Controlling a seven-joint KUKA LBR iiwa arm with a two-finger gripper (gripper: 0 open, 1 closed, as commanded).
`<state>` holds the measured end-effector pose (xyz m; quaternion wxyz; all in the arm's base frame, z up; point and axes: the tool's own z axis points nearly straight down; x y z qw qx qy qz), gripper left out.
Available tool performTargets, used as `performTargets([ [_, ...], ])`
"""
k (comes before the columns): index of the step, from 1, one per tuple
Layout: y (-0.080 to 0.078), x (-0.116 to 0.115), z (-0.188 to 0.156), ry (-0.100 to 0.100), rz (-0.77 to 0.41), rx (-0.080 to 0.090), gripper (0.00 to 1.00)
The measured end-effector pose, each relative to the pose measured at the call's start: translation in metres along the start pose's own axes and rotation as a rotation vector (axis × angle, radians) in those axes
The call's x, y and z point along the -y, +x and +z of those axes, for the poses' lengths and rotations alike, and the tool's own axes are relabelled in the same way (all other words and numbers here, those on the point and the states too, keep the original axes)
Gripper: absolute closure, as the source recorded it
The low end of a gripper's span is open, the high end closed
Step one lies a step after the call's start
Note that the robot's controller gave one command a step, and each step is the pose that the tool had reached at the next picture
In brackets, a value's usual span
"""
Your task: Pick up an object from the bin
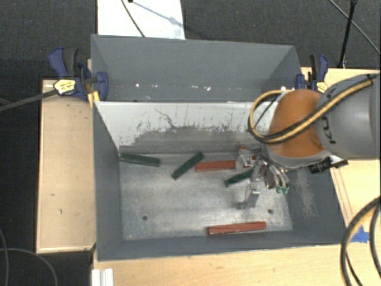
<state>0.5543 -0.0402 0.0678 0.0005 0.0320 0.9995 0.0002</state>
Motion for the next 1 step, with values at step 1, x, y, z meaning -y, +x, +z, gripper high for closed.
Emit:
performTargets([
  [1, -0.0011, -0.0001, -0.0010, 0.000, -0.006, 0.002, 0.00],
])
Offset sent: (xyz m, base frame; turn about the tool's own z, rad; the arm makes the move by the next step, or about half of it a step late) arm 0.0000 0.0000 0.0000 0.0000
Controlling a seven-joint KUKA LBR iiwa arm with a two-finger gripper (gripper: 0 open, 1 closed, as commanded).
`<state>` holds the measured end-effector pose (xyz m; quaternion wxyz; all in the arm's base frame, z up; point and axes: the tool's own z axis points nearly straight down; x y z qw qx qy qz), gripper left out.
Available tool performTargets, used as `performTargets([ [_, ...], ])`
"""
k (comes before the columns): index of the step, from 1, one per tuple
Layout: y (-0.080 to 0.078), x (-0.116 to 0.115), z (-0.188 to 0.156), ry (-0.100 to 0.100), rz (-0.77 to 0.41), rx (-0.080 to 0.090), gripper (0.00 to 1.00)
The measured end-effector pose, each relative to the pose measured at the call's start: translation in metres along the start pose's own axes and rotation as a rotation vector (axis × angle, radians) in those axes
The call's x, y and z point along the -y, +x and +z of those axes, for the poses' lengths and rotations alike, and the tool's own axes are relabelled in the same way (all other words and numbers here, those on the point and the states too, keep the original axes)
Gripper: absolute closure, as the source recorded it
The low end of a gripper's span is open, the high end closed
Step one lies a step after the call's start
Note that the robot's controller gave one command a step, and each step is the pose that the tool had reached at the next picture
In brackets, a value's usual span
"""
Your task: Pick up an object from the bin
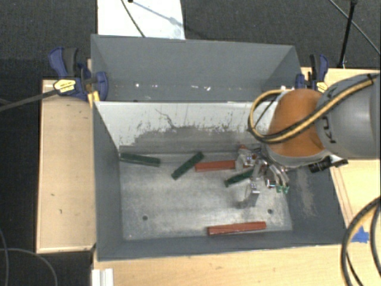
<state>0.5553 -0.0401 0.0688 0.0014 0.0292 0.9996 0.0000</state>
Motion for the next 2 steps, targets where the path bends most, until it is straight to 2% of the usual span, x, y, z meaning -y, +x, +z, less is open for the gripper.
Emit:
performTargets([
  [2, -0.0014, -0.0004, -0.0009, 0.000, -0.007, 0.002, 0.00],
])
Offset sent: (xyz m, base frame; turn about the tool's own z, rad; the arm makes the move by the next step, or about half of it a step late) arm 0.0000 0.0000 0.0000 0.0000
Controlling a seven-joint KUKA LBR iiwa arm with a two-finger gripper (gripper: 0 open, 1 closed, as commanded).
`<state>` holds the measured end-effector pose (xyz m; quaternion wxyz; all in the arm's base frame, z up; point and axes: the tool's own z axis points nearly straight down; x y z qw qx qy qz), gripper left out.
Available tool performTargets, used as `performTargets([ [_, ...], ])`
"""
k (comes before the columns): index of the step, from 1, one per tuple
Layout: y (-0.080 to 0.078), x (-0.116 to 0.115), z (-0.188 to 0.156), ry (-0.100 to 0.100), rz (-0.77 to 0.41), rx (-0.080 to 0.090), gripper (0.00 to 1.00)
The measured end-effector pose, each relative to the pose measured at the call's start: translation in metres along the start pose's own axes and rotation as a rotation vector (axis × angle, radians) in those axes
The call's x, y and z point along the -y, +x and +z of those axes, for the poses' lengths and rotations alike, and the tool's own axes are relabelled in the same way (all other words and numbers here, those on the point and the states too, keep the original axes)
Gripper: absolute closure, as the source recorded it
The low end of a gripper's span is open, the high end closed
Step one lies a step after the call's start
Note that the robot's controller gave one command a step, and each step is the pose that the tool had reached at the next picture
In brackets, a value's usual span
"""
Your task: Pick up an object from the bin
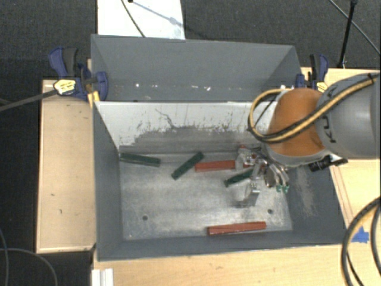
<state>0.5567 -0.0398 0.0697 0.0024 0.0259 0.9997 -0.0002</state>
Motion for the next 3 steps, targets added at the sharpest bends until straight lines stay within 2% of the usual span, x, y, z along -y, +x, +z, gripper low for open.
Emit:
performTargets([
  [1, -0.001, 0.000, 0.000, 0.000, -0.002, 0.001, 0.00],
  [2, -0.002, 0.000, -0.002, 0.000, -0.002, 0.005, 1.00],
  [3, -0.005, 0.000, -0.056, 0.000, -0.004, 0.004, 1.00],
])
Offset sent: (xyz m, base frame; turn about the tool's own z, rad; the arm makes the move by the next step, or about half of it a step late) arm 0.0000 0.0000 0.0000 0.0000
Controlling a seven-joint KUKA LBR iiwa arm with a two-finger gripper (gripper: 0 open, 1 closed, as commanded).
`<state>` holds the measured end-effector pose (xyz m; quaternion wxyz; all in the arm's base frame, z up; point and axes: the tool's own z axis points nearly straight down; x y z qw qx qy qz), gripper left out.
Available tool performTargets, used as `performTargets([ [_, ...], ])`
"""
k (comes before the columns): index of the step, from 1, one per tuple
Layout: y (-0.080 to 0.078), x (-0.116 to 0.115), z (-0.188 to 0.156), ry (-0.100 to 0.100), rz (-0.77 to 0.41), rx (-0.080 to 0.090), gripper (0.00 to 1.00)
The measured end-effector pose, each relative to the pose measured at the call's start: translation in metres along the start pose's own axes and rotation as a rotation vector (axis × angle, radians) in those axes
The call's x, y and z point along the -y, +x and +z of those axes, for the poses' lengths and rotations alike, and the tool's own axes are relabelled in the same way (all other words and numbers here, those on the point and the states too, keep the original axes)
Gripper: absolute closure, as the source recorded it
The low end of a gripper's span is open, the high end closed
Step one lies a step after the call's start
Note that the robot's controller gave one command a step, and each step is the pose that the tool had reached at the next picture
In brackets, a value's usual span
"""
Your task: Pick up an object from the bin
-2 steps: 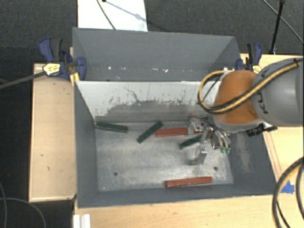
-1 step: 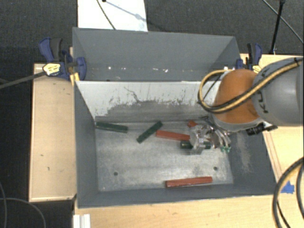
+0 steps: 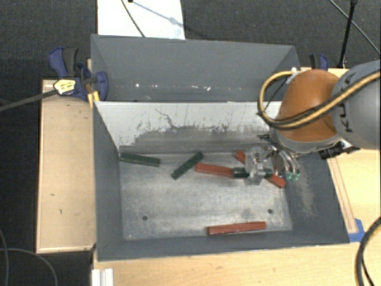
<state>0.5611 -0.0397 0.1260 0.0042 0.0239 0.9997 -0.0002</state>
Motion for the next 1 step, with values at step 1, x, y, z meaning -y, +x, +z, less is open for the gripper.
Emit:
performTargets([
  [1, -0.0026, 0.0001, -0.0513, 0.000, -0.001, 0.001, 1.00],
])
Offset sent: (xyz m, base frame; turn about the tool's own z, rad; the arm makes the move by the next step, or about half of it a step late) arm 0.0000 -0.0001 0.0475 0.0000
